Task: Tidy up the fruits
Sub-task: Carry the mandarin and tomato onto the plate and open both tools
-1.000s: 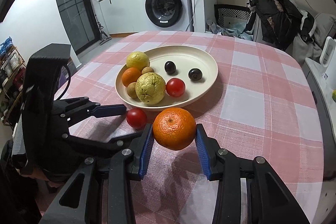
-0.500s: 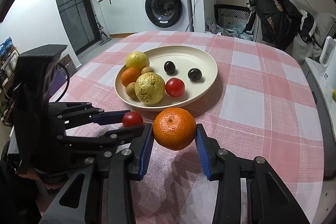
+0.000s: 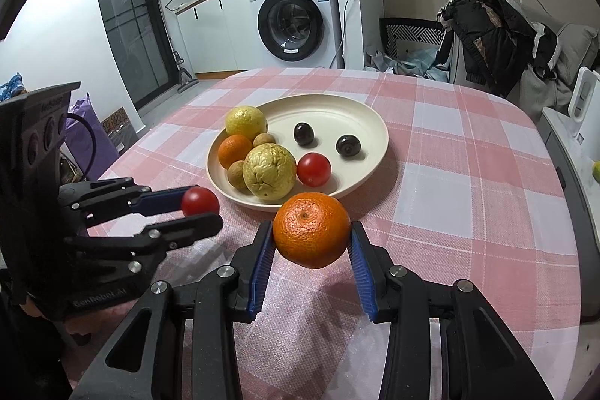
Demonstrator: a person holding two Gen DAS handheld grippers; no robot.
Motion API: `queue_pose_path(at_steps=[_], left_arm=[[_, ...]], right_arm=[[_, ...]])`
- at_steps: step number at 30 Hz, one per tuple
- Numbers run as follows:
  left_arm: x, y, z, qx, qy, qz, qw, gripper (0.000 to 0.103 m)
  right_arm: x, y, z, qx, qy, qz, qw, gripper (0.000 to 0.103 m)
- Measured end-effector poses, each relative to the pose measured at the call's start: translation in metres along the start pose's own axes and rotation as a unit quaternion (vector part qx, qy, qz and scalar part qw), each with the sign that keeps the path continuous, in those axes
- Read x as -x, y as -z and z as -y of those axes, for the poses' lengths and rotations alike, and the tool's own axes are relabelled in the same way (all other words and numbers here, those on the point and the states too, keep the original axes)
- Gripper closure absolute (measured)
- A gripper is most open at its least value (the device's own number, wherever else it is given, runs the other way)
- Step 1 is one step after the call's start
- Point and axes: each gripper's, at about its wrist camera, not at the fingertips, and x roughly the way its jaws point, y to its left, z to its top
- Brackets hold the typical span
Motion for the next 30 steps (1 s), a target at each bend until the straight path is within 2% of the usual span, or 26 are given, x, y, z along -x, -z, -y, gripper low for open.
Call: queue_pose_path(at_steps=[14, 25, 30], left_arm=[[-0.007, -0.025, -0.009, 0.002, -0.012, 0.021, 0.9997, 0.075], [-0.018, -0.038, -0.012, 0.01, -0.018, 0.036, 0.9991, 0.075], [-0.032, -0.042, -0.014, 0.012, -0.018, 0.03, 0.9993, 0.075]], right_arm=[[0.004, -0.008, 0.0, -0.013, 0.008, 0.035, 0.999, 0.062], [0.0, -0.033, -0.004, -0.028, 0.014, 0.055, 0.998, 0.062], [-0.012, -0.041, 0.004, -0.061, 0.005, 0.052, 0.997, 0.062]])
